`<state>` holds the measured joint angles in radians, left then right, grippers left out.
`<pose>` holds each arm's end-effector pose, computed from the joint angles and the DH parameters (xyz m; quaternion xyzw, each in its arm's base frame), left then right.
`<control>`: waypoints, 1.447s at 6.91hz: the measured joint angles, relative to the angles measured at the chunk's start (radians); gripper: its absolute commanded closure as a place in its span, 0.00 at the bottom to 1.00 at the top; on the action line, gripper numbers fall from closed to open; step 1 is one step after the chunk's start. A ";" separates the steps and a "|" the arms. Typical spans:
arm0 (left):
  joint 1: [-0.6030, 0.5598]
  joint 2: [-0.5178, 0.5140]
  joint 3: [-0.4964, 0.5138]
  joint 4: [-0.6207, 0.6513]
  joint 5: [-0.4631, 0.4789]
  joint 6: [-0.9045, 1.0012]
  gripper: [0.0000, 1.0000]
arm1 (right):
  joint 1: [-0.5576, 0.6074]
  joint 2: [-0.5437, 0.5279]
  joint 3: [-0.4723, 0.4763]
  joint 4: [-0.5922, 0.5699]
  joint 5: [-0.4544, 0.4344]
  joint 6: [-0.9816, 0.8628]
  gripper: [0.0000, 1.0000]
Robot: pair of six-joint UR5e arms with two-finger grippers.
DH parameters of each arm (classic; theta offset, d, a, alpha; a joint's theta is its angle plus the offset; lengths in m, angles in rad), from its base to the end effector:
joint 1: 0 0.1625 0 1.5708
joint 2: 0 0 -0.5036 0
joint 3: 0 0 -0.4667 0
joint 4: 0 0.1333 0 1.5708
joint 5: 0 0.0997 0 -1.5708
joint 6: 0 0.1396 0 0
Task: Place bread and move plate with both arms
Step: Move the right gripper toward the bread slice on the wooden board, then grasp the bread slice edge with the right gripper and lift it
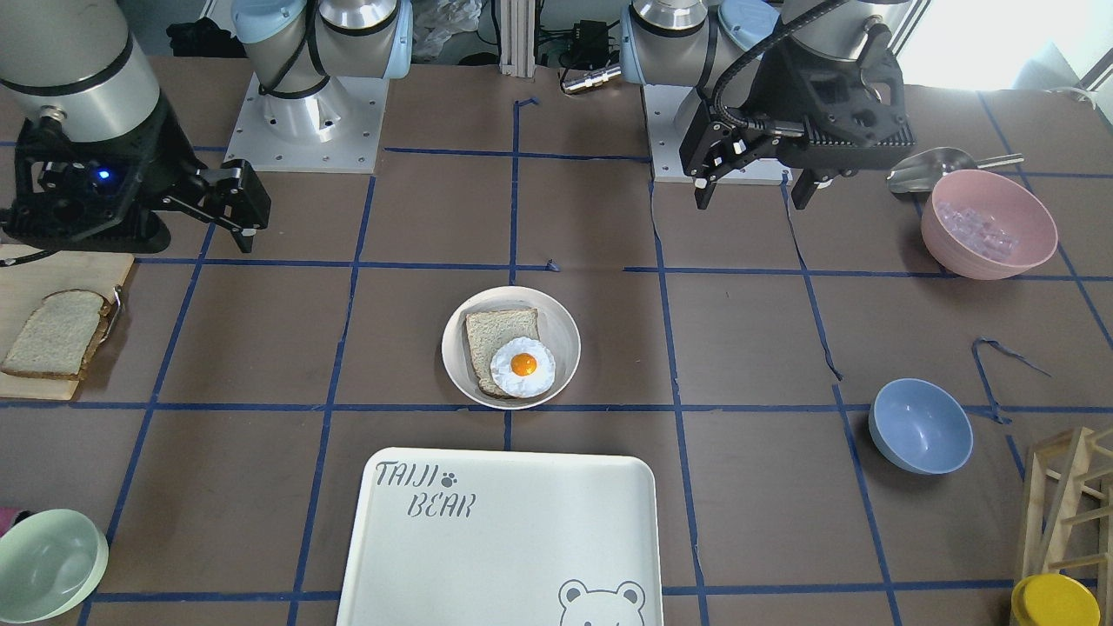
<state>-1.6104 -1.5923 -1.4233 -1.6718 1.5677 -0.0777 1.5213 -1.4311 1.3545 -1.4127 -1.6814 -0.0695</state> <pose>-0.1565 -0.5712 0.5876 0.0190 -0.9997 0.0124 0.0023 0.0869 -0.6286 0.5505 0.0122 -0.9976 -0.0439 0.0527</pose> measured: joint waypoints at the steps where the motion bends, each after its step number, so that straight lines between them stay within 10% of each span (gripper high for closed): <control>1: 0.001 0.000 -0.001 -0.001 0.000 0.001 0.00 | -0.057 0.002 0.032 -0.036 -0.009 -0.028 0.06; 6: 0.001 0.003 -0.005 -0.002 0.000 0.003 0.00 | -0.444 0.022 0.537 -0.683 -0.027 -0.383 0.21; 10: 0.001 0.003 -0.006 -0.002 0.000 0.003 0.00 | -0.543 0.109 0.685 -0.835 -0.062 -0.441 0.35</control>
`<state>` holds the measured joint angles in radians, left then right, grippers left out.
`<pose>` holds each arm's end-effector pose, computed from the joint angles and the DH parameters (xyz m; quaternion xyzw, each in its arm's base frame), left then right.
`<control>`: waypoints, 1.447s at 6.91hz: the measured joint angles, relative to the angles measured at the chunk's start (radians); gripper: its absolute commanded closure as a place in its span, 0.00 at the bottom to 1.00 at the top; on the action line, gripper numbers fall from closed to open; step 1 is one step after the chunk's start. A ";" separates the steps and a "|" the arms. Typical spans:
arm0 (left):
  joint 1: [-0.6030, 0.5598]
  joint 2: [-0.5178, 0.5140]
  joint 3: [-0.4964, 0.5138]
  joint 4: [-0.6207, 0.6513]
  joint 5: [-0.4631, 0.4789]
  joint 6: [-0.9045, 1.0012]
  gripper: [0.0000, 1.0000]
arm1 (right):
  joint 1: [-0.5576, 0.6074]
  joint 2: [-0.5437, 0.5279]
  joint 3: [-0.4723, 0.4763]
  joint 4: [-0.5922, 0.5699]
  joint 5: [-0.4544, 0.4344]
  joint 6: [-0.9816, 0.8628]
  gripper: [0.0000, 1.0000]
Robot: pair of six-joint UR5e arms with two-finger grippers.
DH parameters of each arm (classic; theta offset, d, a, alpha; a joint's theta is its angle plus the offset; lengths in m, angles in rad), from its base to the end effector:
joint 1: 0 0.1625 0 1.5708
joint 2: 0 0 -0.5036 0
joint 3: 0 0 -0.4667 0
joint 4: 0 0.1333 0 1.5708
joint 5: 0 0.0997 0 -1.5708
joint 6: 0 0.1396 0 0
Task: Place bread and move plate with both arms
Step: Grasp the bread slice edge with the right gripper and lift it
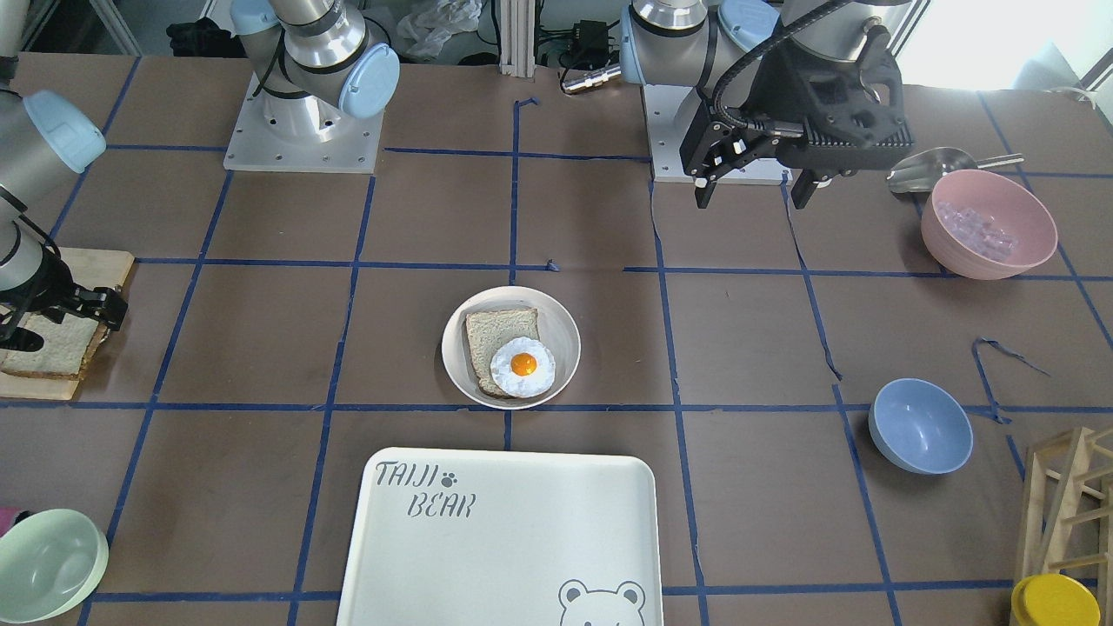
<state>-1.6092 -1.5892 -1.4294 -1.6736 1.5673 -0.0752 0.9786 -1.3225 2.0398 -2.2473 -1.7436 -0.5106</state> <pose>-0.1558 -0.5694 0.5857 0.0184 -0.9998 0.0100 0.0023 -0.2272 -0.5335 0.2024 -0.0389 -0.9953 -0.0625 0.0628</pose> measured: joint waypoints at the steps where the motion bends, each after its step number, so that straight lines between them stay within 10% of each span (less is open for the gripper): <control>1: 0.000 0.000 0.001 0.000 -0.001 0.000 0.00 | -0.002 0.012 0.002 -0.005 -0.005 -0.002 0.53; 4: 0.000 -0.001 0.001 0.000 -0.001 0.000 0.00 | -0.003 0.040 0.003 -0.017 -0.049 0.005 0.56; 7: 0.000 -0.001 0.001 0.000 0.000 0.003 0.00 | -0.003 0.048 0.003 -0.031 -0.058 0.004 1.00; 10: 0.000 -0.001 0.001 0.000 0.000 0.005 0.00 | -0.003 0.037 0.001 -0.017 -0.104 0.002 1.00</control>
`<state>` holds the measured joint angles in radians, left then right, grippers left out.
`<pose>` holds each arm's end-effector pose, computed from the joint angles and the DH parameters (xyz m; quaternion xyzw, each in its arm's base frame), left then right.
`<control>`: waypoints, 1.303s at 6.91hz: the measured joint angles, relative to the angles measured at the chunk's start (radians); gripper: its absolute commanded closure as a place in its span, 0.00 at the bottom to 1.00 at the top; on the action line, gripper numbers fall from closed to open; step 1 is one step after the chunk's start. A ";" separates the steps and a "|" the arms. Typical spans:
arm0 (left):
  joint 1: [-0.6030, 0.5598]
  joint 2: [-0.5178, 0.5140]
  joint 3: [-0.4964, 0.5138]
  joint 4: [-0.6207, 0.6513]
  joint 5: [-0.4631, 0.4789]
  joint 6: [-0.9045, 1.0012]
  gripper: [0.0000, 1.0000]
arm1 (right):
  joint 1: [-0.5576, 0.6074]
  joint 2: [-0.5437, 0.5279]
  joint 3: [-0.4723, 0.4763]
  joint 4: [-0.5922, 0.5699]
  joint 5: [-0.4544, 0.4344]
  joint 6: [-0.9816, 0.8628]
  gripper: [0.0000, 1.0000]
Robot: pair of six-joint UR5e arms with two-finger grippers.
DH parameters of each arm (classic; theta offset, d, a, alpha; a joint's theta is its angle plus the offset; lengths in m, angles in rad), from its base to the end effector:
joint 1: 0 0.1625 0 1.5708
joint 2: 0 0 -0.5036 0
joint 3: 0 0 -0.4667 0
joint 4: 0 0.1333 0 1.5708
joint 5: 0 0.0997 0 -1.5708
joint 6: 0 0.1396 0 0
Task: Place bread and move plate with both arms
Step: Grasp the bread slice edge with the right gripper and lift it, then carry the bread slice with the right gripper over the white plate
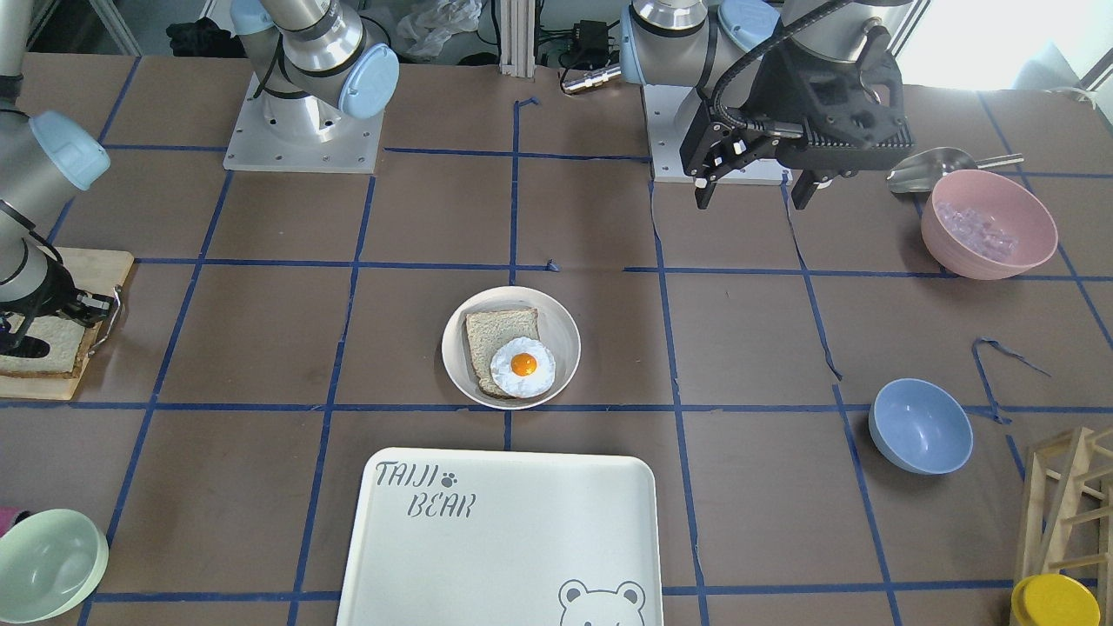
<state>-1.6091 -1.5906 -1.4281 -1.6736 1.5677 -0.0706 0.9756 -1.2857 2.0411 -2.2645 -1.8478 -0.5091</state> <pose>-0.1557 -0.5701 0.5856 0.0161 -0.9998 0.0099 0.0021 -0.2423 -0.5275 0.1856 -0.0384 -0.9892 -0.0984 0.1015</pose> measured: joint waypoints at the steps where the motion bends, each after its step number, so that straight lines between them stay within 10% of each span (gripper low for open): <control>1: 0.000 0.000 0.000 0.000 0.000 0.000 0.00 | 0.000 -0.002 -0.001 0.003 -0.010 -0.001 1.00; 5: -0.003 -0.005 0.004 0.000 -0.001 -0.008 0.00 | 0.042 -0.106 -0.016 0.047 -0.020 -0.006 1.00; 9: -0.001 -0.006 0.005 0.001 -0.002 -0.006 0.00 | 0.246 -0.170 -0.324 0.445 -0.061 0.083 1.00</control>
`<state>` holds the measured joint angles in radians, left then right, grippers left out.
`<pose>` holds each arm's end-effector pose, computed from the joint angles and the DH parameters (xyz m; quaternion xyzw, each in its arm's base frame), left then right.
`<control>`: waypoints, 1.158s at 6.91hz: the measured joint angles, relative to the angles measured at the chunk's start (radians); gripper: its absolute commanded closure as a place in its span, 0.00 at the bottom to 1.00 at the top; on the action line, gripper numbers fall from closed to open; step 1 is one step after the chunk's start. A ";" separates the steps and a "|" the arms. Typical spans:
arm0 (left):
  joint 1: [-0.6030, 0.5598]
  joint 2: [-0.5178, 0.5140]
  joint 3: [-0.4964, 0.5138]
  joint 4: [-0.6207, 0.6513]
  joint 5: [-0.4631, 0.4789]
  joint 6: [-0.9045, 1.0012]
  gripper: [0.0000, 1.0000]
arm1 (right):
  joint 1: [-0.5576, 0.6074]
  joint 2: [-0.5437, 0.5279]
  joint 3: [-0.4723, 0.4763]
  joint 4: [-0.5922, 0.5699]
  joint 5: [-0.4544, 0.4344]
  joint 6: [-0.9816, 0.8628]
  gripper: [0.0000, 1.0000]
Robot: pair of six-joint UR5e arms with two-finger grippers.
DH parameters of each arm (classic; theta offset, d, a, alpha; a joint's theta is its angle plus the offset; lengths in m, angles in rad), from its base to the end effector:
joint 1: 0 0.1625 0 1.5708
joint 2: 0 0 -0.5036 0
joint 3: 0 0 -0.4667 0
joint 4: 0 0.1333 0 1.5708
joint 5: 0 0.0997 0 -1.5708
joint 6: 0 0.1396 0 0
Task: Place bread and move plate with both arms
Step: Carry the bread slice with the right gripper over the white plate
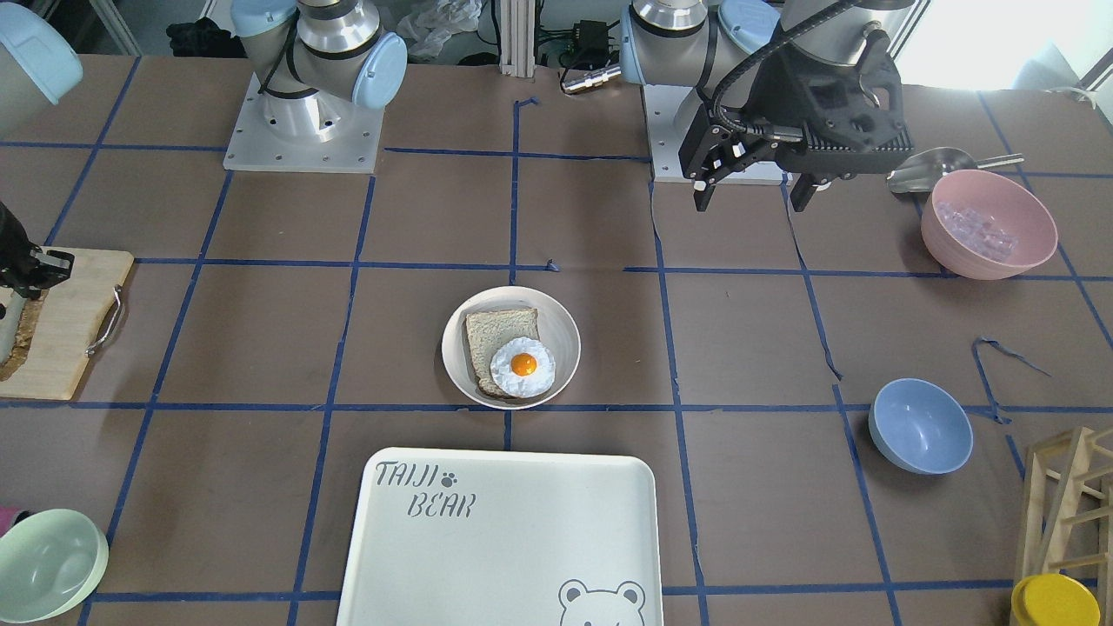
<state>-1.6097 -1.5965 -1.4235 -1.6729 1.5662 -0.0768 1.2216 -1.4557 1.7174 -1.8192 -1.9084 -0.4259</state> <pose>-0.1563 -0.5730 0.5849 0.0189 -0.9998 0.0096 0.0029 -0.1257 -0.5998 0.4090 0.0389 -0.9850 -0.0696 0.1531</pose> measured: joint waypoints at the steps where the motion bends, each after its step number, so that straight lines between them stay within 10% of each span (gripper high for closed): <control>1: 0.000 0.000 0.000 0.000 0.000 0.000 0.00 | 0.098 0.001 -0.066 0.095 0.003 0.111 1.00; 5: 0.000 0.002 0.001 -0.001 0.000 0.000 0.00 | 0.617 0.037 -0.102 0.191 0.158 0.721 1.00; 8: 0.001 0.003 0.002 -0.001 0.000 0.000 0.00 | 0.778 0.141 -0.089 0.054 0.307 0.904 1.00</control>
<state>-1.6091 -1.5939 -1.4220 -1.6736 1.5662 -0.0767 1.9994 -1.3150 1.6283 -1.7652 -1.6013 0.4785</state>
